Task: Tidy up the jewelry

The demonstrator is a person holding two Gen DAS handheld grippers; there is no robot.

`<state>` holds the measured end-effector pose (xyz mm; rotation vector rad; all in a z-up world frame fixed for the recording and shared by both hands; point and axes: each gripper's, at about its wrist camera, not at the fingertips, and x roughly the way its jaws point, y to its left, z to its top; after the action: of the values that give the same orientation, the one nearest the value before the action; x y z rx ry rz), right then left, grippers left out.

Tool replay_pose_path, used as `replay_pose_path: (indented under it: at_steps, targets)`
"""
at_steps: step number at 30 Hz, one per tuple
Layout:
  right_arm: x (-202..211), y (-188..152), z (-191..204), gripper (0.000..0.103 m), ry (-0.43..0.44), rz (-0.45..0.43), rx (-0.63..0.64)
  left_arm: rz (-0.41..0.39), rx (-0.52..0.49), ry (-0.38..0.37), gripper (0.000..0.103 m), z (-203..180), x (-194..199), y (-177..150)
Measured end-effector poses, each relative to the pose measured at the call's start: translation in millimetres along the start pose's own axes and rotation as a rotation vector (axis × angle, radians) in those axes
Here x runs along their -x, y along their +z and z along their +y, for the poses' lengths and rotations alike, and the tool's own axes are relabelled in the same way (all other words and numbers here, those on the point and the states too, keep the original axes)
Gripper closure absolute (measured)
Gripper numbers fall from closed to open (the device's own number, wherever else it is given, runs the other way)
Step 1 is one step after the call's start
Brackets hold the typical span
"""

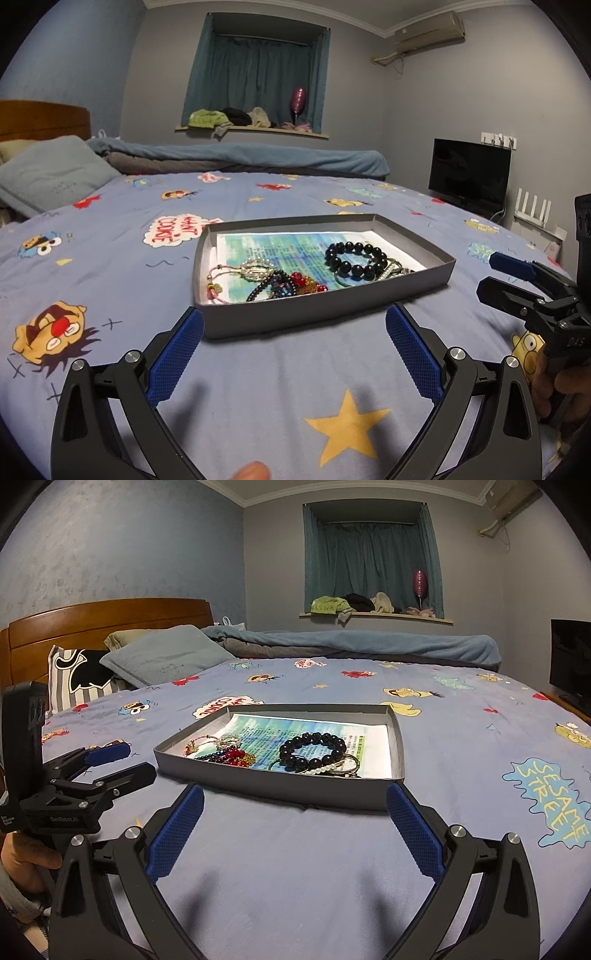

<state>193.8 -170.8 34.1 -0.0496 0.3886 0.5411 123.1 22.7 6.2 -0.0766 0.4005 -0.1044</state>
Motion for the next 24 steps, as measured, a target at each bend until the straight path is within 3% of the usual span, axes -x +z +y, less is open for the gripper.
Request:
replay_pose_path:
  at_steps: [24]
  targets:
    - [3.1, -0.8, -1.1, 0.005, -0.001, -0.012, -0.003, -0.005, 0.024, -0.001, 0.005, 7.5, 3.4, -1.4]
